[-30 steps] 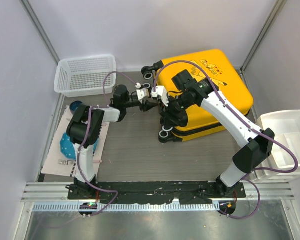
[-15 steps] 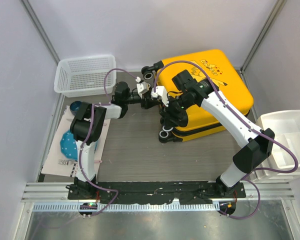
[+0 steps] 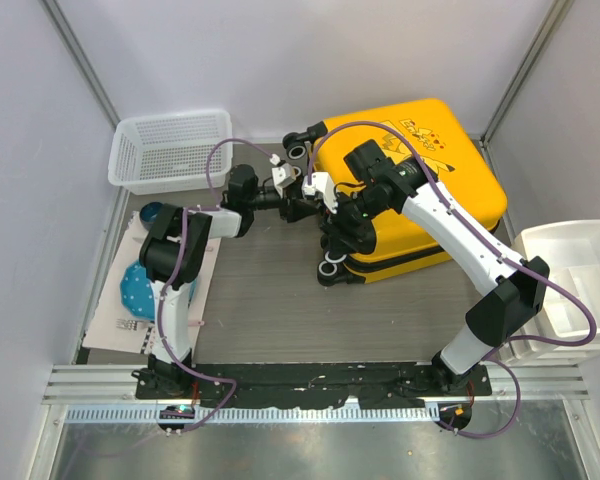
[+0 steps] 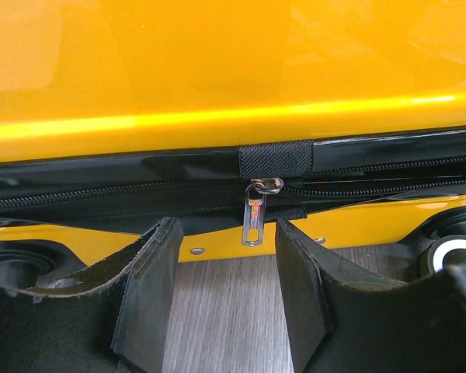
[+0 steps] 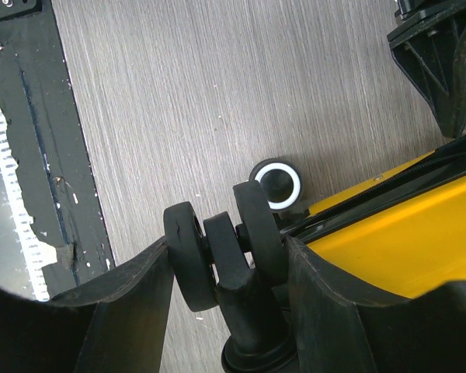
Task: Open, take out, and arrange the luggage
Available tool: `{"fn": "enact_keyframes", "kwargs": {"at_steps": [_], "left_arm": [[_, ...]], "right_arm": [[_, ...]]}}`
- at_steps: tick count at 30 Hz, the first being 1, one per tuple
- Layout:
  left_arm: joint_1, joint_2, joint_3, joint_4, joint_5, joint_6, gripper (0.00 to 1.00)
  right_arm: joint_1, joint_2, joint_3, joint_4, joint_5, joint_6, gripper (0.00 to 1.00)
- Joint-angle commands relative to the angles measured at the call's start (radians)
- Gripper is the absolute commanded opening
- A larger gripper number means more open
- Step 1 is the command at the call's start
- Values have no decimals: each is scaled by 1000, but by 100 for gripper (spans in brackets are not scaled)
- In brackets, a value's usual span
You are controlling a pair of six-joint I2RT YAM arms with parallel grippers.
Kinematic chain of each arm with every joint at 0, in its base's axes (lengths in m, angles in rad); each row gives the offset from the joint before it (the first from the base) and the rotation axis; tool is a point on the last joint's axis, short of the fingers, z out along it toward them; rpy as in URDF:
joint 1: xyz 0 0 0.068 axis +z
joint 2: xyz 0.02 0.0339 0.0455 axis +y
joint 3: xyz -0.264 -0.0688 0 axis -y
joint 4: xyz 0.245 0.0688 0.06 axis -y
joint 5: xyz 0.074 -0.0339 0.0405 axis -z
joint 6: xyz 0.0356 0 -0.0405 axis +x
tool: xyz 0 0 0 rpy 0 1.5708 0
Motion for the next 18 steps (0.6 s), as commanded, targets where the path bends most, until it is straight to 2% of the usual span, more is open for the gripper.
{"fn": "enact_keyframes", "kwargs": {"at_steps": [1,11,18], "left_arm": [[-9,6,48,-79,46,-2,56],[-35,29,105,-104,85,-16,47],[-84,26,90,-101,36,-27,34]], "right_arm": [[-27,-89,27,-62,22,120,0],[-25,-86,30,-52,26,126,1],[-25,-78,39,-48,31,133,1]]}}
